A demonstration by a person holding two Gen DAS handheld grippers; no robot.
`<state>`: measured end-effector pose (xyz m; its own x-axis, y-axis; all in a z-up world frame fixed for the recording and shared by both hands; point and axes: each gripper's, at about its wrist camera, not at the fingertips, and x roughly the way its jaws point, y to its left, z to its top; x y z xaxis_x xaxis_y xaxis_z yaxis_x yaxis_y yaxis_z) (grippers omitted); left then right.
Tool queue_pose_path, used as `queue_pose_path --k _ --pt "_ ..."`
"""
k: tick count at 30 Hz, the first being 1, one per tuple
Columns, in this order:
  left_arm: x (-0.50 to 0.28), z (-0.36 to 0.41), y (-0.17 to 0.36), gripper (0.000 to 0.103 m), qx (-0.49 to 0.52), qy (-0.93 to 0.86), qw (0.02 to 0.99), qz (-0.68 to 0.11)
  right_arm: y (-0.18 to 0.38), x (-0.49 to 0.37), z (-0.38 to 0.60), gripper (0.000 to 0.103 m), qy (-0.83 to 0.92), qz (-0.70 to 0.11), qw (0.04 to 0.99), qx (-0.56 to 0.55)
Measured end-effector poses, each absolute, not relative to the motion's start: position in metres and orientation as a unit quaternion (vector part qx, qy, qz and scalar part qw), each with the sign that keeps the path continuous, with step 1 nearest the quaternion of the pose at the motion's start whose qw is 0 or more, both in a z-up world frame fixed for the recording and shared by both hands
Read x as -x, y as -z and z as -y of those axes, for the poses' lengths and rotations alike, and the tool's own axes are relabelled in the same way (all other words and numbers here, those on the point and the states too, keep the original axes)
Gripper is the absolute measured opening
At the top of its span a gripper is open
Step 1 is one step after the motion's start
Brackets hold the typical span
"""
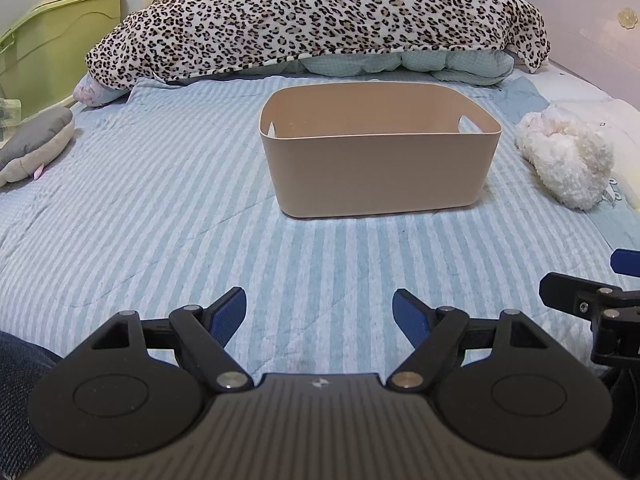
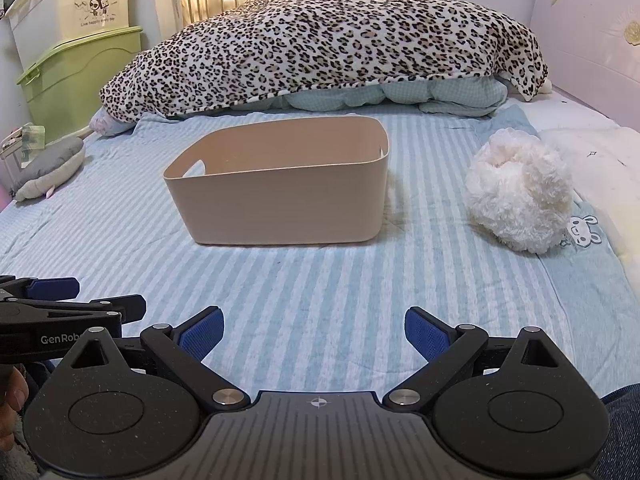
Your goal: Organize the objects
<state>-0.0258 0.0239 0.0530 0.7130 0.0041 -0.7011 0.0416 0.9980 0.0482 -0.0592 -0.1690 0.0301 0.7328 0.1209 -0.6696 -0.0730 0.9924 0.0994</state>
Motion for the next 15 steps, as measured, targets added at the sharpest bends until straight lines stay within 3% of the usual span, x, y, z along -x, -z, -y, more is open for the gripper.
queue_pose_path --k 15 --pt "0.0273 -0.0232 -0.0515 0.081 -0.027 0.01 0.924 -0.382 -0.0297 0.0617 0.1686 0.098 -0.053 -0.363 0.93 -0.03"
